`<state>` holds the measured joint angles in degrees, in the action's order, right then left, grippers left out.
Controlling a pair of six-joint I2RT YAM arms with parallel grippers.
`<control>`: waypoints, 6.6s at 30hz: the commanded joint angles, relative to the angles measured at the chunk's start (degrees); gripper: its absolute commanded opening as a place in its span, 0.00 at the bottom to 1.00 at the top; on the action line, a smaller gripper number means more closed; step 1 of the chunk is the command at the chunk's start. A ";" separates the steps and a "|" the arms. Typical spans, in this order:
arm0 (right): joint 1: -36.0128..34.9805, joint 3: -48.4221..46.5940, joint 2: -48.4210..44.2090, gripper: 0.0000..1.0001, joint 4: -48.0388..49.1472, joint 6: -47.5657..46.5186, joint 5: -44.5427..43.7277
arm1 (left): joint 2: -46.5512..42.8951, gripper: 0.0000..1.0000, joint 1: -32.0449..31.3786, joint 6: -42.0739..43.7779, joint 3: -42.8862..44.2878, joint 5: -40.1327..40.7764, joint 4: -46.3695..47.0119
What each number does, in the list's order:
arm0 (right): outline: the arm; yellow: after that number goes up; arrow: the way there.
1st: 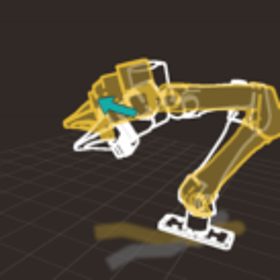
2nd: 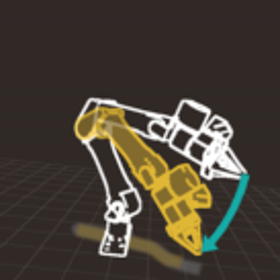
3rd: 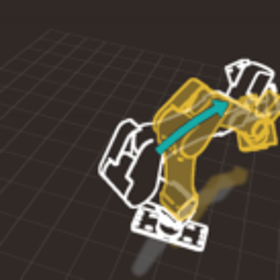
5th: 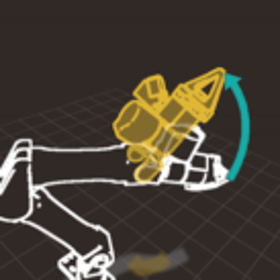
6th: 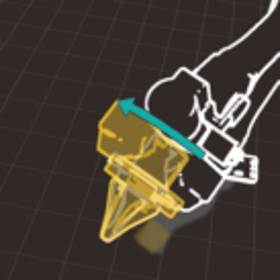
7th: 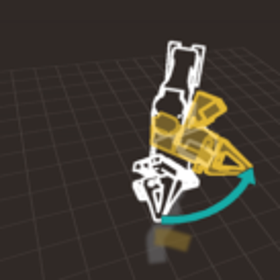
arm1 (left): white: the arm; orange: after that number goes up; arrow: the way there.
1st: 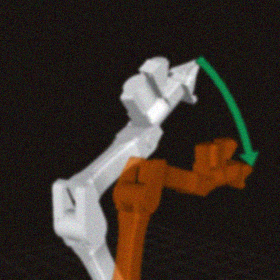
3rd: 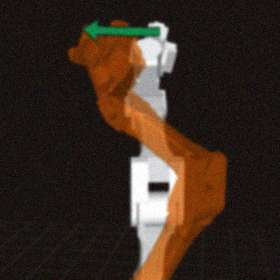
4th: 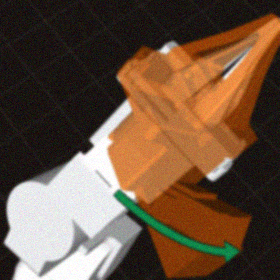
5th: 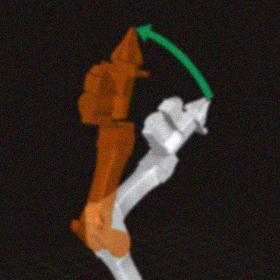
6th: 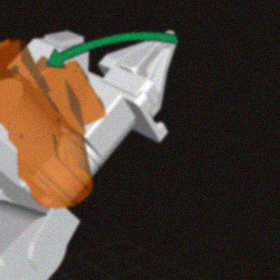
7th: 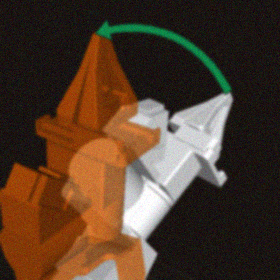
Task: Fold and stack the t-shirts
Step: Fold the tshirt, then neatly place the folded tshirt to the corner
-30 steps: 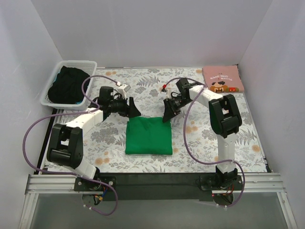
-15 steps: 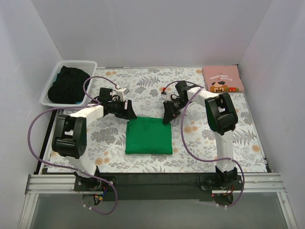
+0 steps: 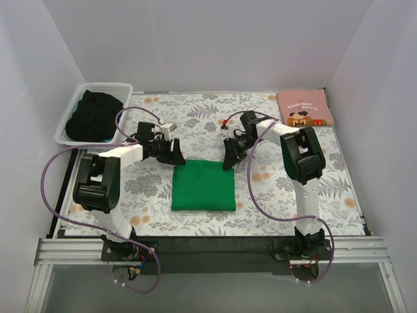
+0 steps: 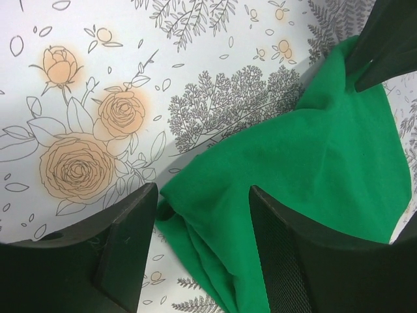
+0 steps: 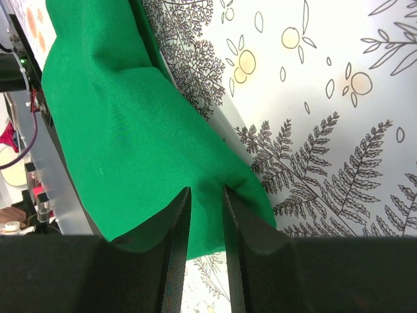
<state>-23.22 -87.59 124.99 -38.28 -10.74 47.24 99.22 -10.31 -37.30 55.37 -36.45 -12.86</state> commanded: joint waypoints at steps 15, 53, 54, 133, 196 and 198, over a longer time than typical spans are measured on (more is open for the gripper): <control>-0.07 2.07 -0.89 0.30 1.72 -1.21 -5.31 | -7.02 0.00 1.08 -2.17 -1.94 -0.21 1.44; -0.24 8.48 -12.32 0.98 27.81 28.85 17.62 | -9.76 0.95 -2.35 -47.77 -15.12 -17.70 39.93; -0.42 9.45 -11.18 0.98 28.26 29.02 17.53 | -7.14 0.95 -2.96 -48.04 -14.77 -17.52 40.11; 3.88 39.41 -14.68 0.98 43.13 36.95 17.43 | -0.95 0.98 -2.61 -33.12 -18.81 -22.18 18.23; 16.55 52.00 -36.22 0.98 49.18 46.15 -2.85 | 4.76 0.00 -47.70 20.69 10.45 31.35 8.82; 14.88 52.08 -35.78 0.98 50.41 46.95 -3.03 | 4.67 0.00 -47.35 20.34 10.81 31.17 8.73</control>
<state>-6.26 -34.02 88.75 7.64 34.11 43.88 107.66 -58.33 -15.16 64.66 -3.36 -4.89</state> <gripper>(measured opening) 0.983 0.021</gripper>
